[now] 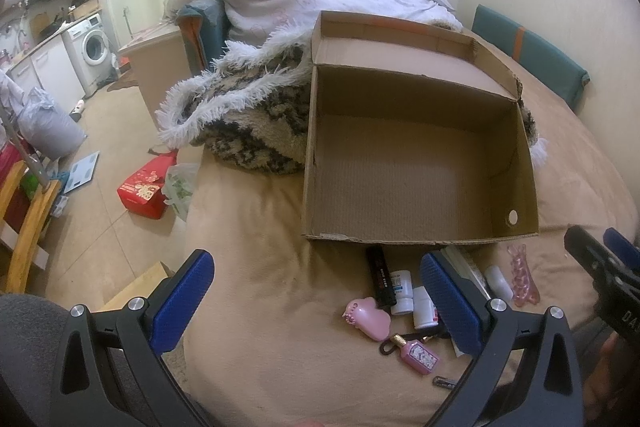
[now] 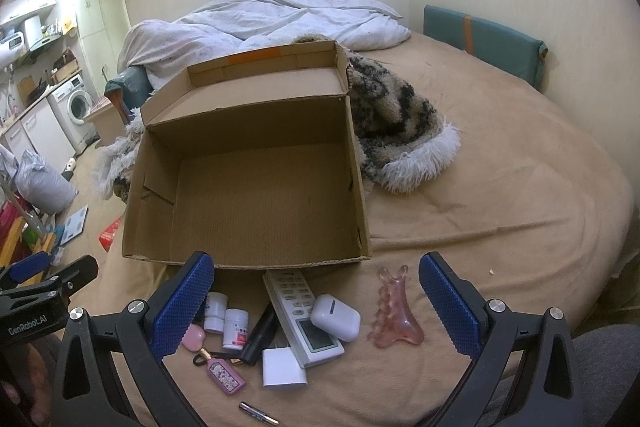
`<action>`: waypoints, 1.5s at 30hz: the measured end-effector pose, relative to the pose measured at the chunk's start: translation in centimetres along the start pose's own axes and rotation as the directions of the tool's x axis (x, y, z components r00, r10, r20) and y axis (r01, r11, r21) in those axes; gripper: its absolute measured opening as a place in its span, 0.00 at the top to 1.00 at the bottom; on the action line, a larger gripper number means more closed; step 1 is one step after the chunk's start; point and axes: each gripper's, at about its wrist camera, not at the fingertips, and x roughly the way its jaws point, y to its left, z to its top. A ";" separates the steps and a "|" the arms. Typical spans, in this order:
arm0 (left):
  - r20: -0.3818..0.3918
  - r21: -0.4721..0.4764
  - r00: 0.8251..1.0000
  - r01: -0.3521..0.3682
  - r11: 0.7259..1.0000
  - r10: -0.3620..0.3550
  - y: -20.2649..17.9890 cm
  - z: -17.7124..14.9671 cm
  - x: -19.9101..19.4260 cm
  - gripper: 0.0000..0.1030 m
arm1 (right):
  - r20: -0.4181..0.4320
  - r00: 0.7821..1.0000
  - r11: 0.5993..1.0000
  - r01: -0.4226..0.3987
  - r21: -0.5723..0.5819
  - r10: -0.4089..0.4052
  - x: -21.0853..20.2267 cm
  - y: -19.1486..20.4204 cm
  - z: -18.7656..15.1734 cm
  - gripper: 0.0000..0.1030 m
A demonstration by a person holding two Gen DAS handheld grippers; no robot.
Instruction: Organize rigid objects
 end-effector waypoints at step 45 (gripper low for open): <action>-0.083 -0.055 0.996 0.008 0.998 -0.013 1.0 3.2 0.9 0.00 | -0.050 0.992 0.992 -0.118 0.036 0.120 0.7 -0.2 3.3 0.00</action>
